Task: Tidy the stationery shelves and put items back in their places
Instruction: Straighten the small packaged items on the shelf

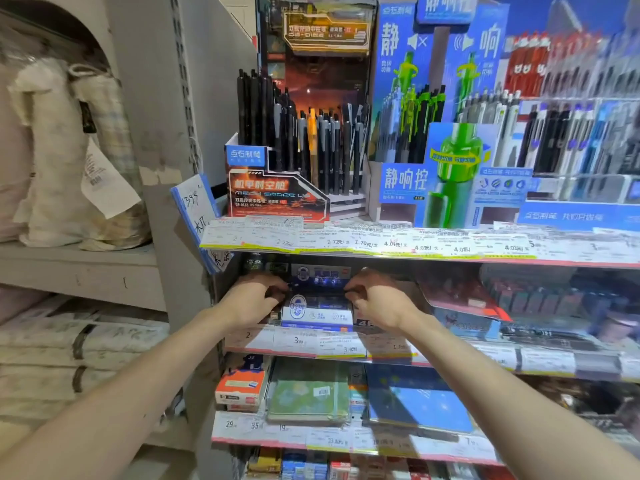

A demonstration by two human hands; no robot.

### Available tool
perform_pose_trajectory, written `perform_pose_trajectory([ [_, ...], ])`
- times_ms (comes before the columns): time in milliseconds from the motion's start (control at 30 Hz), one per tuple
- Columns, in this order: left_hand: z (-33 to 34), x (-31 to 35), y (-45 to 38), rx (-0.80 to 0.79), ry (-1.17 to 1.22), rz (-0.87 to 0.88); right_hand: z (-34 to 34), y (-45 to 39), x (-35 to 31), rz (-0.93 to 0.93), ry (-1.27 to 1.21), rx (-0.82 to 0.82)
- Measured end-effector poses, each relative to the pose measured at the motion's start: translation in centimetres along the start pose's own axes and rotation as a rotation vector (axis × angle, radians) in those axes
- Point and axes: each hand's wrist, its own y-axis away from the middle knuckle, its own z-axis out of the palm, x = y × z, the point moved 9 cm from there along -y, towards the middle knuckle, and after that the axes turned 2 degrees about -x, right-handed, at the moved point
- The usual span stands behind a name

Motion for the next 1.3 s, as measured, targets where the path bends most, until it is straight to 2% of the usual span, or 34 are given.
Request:
perform_pose_trajectory([
  [233, -1.5, 0.5, 0.4, 0.101, 0.149, 0.059, -2.0, 0.9, -1.0, -0.011, 0.008, 0.092],
  [400, -2.7, 1.3, 2.9, 0.152, 0.125, 0.111, -2.3, 2.8, -2.1, -0.014, -0.020, 0.090],
  [567, -4.1, 3.4, 6.2, 0.204, 0.135, 0.262, -3.9, 5.3, -3.2, -0.026, -0.125, 0.123],
  [800, -8.3, 6.1, 9.2, 0.269, 0.181, 0.384, -7.4, 8.0, -6.2, -0.154, -0.178, 0.172],
  [933, -11.4, 7.9, 9.7, 0.323, 0.238, 0.413, -10.1, 8.6, -8.8, -0.244, -0.126, 0.189],
  [1133, -15.7, 11.0, 8.0, 0.334, 0.353, 0.424, -15.1, 7.4, -13.6, -0.381, -0.008, 0.306],
  [1300, -18.7, 12.5, 5.4, 0.367, 0.361, 0.431, -17.7, 5.4, -16.0, -0.397, 0.133, 0.374],
])
